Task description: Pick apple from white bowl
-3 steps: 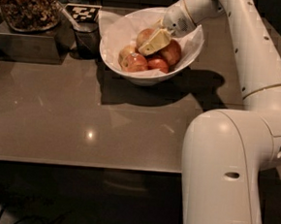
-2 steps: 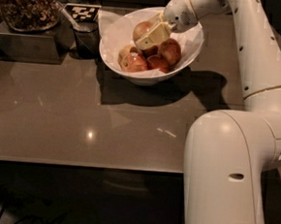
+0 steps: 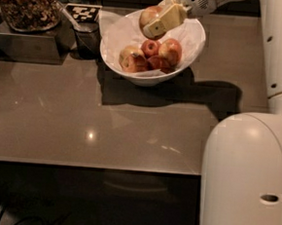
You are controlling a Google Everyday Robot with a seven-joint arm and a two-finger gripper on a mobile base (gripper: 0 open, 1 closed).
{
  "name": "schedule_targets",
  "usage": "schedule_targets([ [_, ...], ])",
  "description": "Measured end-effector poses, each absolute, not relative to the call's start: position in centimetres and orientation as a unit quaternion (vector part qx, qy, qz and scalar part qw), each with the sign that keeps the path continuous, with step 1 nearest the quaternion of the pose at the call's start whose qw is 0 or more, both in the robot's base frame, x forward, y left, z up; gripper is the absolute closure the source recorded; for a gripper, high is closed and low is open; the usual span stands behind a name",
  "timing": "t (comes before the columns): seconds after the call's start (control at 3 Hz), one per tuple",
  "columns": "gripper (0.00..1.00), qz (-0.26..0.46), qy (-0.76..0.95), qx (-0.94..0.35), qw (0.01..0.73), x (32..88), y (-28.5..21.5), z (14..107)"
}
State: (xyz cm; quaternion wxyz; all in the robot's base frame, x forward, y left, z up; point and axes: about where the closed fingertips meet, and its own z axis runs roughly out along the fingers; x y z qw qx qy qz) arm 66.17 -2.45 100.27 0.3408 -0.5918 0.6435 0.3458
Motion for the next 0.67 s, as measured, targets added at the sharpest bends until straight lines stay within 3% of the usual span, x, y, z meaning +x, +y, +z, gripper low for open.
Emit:
schedule_targets([
  [0.67, 1.0, 0.336, 0.7, -0.548, 0.309, 61.1, -6.8, 100.3],
])
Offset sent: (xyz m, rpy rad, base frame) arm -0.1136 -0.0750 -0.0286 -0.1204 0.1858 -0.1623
